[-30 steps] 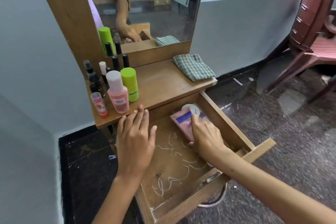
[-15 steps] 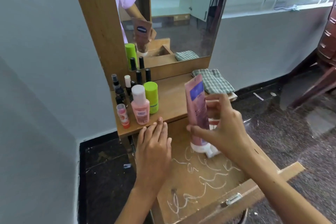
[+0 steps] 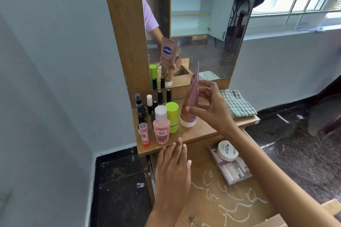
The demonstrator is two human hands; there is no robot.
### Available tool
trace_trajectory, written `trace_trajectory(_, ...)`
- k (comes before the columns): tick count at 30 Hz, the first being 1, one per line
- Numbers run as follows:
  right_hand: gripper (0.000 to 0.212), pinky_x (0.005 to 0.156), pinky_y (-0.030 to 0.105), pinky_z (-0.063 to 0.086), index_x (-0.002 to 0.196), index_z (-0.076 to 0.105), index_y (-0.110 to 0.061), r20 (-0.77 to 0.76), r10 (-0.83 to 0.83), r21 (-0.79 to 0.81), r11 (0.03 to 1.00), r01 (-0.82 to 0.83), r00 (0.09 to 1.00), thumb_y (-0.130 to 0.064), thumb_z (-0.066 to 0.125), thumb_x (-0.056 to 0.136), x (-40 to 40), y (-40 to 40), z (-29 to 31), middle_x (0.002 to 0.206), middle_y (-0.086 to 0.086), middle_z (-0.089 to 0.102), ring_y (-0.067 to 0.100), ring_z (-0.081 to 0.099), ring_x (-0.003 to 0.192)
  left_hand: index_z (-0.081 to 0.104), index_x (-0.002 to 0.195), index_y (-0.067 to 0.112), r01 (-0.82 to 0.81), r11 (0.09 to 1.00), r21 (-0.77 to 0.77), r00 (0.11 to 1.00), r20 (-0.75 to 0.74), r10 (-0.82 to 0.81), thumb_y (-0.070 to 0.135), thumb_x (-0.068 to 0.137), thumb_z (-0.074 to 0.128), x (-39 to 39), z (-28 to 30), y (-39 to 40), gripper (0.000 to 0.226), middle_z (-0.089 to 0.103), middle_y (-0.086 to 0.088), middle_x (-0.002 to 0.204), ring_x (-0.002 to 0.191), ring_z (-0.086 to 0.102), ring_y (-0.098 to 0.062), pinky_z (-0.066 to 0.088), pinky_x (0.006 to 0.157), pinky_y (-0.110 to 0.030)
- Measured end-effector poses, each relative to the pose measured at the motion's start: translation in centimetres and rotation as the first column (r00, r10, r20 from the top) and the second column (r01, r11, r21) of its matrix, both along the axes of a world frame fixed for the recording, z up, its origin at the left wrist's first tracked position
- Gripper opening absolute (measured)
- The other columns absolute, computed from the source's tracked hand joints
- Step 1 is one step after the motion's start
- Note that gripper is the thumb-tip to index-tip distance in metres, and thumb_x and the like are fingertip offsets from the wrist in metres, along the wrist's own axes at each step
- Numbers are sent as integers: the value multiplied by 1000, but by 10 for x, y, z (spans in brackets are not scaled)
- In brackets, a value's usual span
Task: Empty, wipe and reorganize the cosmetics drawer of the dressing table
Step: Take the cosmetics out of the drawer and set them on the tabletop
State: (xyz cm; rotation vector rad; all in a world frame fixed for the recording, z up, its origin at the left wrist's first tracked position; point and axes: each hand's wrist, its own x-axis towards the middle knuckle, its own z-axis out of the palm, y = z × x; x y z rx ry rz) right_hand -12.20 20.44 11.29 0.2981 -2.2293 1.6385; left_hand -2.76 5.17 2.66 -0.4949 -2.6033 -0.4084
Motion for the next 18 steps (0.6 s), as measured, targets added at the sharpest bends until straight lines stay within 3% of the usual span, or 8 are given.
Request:
trace_trajectory(3,71,91,53,50,125,42,-25,9,78,-40,996,-77,997,2,75,69,-12,2,-8,120,5,59,17,56,115,66,113,10,6,1000,22,1000,9,-7,31,85,37,0,0,-1,46,61,-4,124,113,58,-19,29,101,-34)
trace_trajectory(6,69,94,52,49,124,43,-26,-1,112,-67,991,-112,994,9,70,71,-15,1,-12,120,0,59,17,55,117,66,115,11,10,1000,29,999,32,-10,31,87,37,0,-1,-1,45,60,-3,125,115,57,-17,28,103,-34)
trace_trajectory(14,57,75,26,56,120,52,-14,-25,-26,21,999,27,999,-21,81,71,-2,0,-30,113,-6,66,6,61,109,63,118,12,16,998,58,997,69,-20,29,89,46,0,0,-2,37,57,-1,129,120,51,-14,25,107,-31)
trace_trajectory(18,56,74,31,59,120,56,-12,-35,-31,-18,999,31,999,-27,79,72,-1,-6,-35,112,-4,67,7,62,109,63,118,11,19,998,56,998,58,-22,27,89,51,1,-1,-2,35,58,-2,129,121,50,-15,26,107,-32)
